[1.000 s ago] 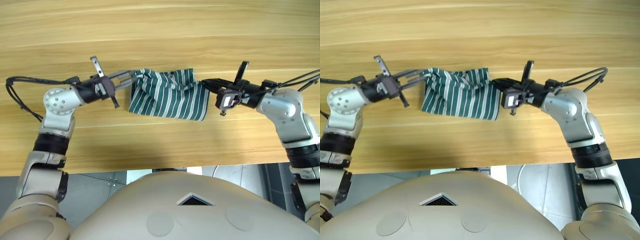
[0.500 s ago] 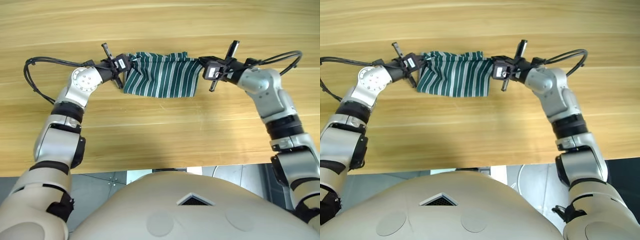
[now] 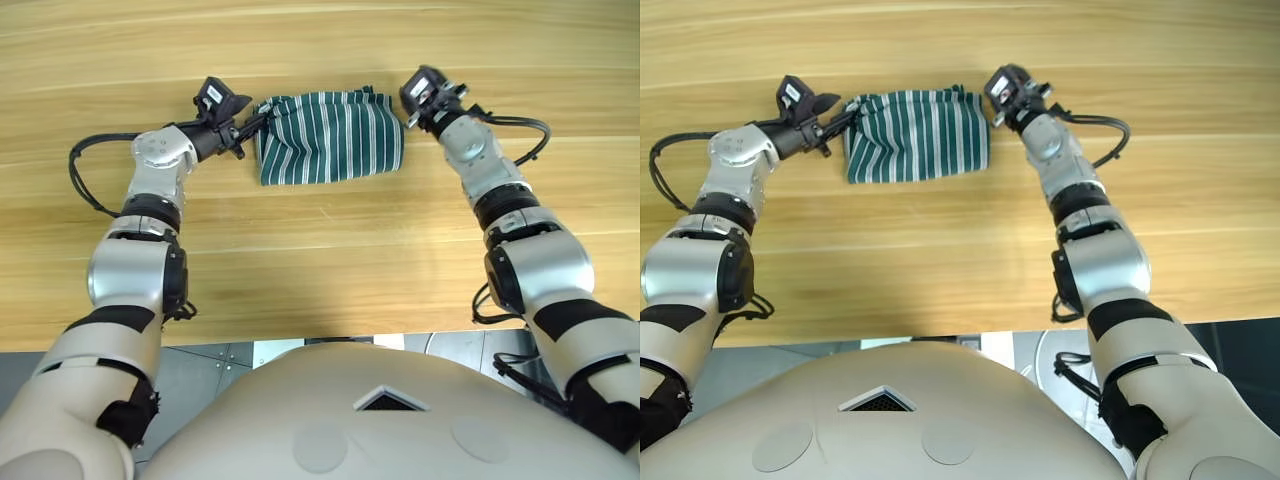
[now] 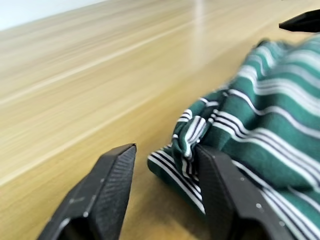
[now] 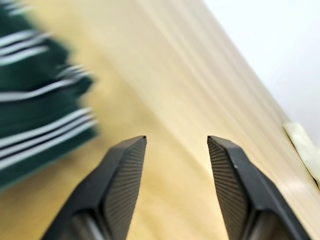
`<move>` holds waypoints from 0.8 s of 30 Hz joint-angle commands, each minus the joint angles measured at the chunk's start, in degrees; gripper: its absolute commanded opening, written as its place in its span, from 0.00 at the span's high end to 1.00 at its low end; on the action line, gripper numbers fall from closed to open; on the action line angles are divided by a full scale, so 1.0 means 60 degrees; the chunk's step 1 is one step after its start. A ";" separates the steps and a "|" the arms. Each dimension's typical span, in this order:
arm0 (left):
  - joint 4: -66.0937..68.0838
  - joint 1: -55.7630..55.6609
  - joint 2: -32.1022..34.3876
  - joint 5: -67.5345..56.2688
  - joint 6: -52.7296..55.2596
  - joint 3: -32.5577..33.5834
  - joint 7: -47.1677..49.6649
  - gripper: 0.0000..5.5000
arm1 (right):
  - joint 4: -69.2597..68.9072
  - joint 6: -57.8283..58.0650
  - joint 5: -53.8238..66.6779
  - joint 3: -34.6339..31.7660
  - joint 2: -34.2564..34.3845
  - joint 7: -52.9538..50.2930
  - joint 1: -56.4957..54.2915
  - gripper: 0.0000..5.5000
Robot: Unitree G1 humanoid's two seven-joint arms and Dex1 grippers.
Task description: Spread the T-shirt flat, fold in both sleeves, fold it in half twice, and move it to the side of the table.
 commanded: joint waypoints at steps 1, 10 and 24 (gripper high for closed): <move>0.0068 -0.1039 0.0085 -0.2262 0.2134 0.2255 -0.0852 0.51 | 0.0366 -0.0337 0.1281 -0.1249 -0.0070 0.0248 -0.0429 0.45; -0.1994 -0.0087 -0.0274 -0.3762 0.1783 0.3506 -0.4126 0.55 | -0.0698 -0.2421 0.2180 -0.1549 0.0175 0.2775 0.0086 0.20; -0.2916 0.2581 0.0306 0.2447 -0.6628 -0.0447 -0.2629 0.94 | -0.1898 -0.3322 -0.2204 0.2436 0.0451 0.1700 0.0405 0.52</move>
